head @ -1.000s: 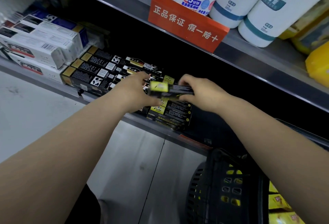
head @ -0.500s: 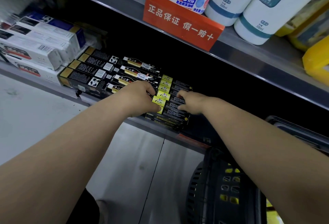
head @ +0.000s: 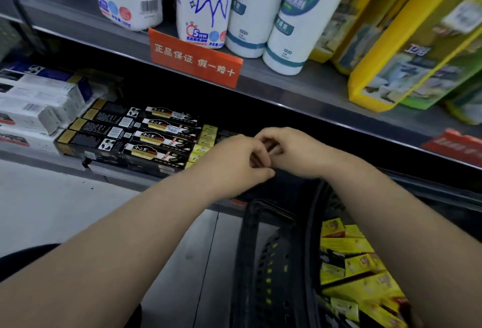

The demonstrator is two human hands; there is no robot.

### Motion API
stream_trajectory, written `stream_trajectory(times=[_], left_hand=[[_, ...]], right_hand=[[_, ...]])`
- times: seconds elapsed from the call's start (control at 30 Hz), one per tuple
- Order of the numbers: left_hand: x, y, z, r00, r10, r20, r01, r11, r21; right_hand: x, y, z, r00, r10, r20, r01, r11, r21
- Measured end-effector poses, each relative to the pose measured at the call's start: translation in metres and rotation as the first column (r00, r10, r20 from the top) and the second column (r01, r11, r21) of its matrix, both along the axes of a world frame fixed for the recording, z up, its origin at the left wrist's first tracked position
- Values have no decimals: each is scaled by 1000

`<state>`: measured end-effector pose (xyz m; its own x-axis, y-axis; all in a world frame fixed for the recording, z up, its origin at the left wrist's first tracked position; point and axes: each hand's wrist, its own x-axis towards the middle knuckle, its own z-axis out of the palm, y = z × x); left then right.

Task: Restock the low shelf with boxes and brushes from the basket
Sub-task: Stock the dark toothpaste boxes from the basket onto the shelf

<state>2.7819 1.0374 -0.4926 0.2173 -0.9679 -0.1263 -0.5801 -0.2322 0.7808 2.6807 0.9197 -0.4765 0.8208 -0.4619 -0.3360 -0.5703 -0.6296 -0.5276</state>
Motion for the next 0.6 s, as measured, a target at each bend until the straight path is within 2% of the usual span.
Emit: stream_trajectory(times=[0.13, 0.2, 0.27, 0.33, 0.4, 0.5, 0.6], left_hand=[[-49, 5, 20, 955, -225, 195, 248, 963, -104], [-70, 10, 25, 916, -328, 232, 360, 926, -111], [-88, 15, 27, 878, -415, 237, 446, 890, -95], [-103, 18, 25, 847, -472, 245, 498, 865, -58], [-114, 18, 22, 822, -502, 267, 523, 852, -9], [-123, 15, 19, 801, -519, 299, 529, 847, 52], [-129, 11, 16, 831, -491, 260, 493, 868, 62]], right_hand=[[-86, 20, 24, 964, -172, 200, 158, 984, 84], [-123, 22, 17, 939, -282, 198, 273, 959, 72], [-159, 21, -2, 944, -315, 101, 320, 947, -32], [-190, 23, -29, 951, -265, -161, 230, 951, -209], [-212, 29, -59, 899, -243, -363, 174, 961, -213], [-223, 43, -98, 882, -285, -375, 262, 959, -112], [-222, 46, -119, 874, -350, -336, 280, 930, -240]])
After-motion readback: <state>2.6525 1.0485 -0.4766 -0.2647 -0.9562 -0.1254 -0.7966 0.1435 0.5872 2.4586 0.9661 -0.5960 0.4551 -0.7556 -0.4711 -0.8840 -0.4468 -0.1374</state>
